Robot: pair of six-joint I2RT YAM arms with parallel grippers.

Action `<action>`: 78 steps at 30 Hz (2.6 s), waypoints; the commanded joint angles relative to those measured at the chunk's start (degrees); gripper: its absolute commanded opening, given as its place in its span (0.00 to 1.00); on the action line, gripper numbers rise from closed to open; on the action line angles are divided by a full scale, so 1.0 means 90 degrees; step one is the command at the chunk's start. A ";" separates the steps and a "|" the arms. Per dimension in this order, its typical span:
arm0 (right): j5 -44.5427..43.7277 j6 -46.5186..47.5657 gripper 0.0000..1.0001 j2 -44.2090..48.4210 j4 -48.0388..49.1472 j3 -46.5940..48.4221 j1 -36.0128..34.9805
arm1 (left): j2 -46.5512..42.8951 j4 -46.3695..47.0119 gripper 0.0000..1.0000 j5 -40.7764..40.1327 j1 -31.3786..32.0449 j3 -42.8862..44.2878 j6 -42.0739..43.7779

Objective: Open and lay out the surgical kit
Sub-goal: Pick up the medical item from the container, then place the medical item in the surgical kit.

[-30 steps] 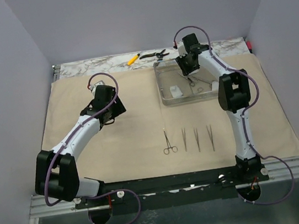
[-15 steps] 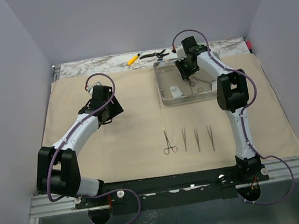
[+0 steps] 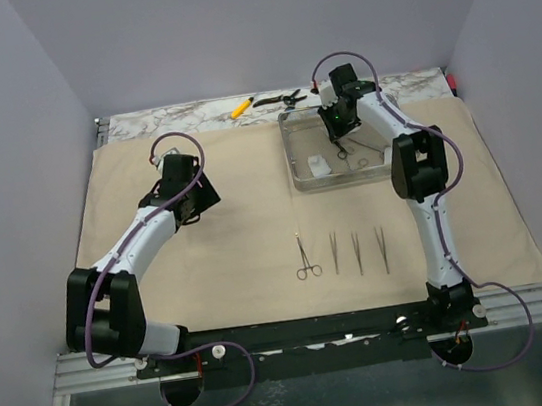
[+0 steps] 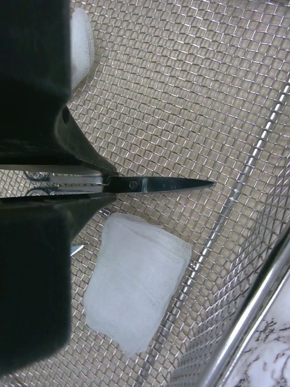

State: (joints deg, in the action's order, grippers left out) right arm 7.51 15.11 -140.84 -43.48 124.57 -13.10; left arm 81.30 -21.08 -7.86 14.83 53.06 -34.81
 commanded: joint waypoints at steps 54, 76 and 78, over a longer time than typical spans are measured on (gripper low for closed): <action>-0.1802 -0.3227 0.01 0.3854 0.1934 -0.2719 -0.1830 | -0.1579 -0.0185 0.68 0.0170 -0.0142 -0.0419 -0.0002; -0.2761 -0.7856 0.01 0.4521 0.2001 -0.6061 -0.5102 | -0.4000 -0.0824 0.68 0.0733 -0.0138 -0.1469 -0.0118; -0.2829 -0.7909 0.01 0.4336 0.1870 -0.5982 -0.5210 | -0.4107 -0.0872 0.68 0.0736 -0.0143 -0.1509 -0.0145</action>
State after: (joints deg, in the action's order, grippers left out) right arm -14.20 -51.96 -98.26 -24.05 69.80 -58.33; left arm 46.72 -27.03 -3.09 13.93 40.71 -35.33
